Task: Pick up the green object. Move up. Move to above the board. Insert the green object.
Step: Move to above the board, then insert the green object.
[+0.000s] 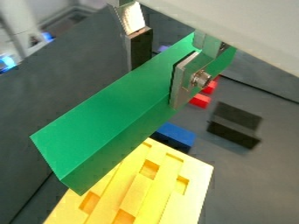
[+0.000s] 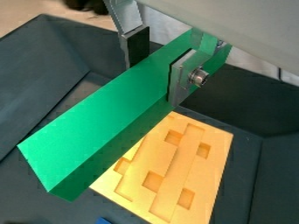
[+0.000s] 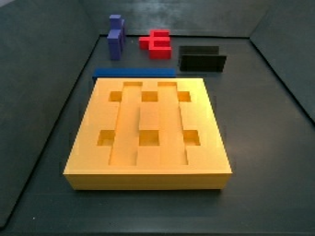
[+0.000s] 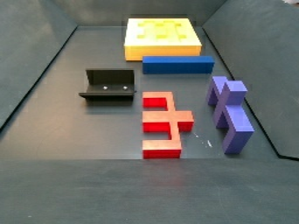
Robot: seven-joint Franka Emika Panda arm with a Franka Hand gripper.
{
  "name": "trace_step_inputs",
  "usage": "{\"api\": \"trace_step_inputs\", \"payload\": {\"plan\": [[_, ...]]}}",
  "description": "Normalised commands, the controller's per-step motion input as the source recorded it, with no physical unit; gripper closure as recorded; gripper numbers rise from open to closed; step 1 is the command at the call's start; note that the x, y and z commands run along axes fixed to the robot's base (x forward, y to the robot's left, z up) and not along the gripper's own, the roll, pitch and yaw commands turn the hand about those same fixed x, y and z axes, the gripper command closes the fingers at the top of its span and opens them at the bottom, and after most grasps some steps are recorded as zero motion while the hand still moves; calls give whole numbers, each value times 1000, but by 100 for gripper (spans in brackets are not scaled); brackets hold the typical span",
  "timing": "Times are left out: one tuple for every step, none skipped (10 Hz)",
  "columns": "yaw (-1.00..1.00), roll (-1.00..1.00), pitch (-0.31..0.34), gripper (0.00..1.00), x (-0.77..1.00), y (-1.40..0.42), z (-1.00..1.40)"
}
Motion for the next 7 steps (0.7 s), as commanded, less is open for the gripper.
{"api": "trace_step_inputs", "payload": {"plan": [[919, 27, 289, 100, 78, -24, 23], [741, 26, 265, 100, 75, -25, 27], [361, 33, 195, 100, 66, -20, 31], [257, 29, 170, 100, 65, -19, 27], [0, 0, 0, 100, 9, -29, 0], [0, 0, 0, 100, 0, -37, -43], [0, -113, -60, 100, 0, -80, -197]]}}
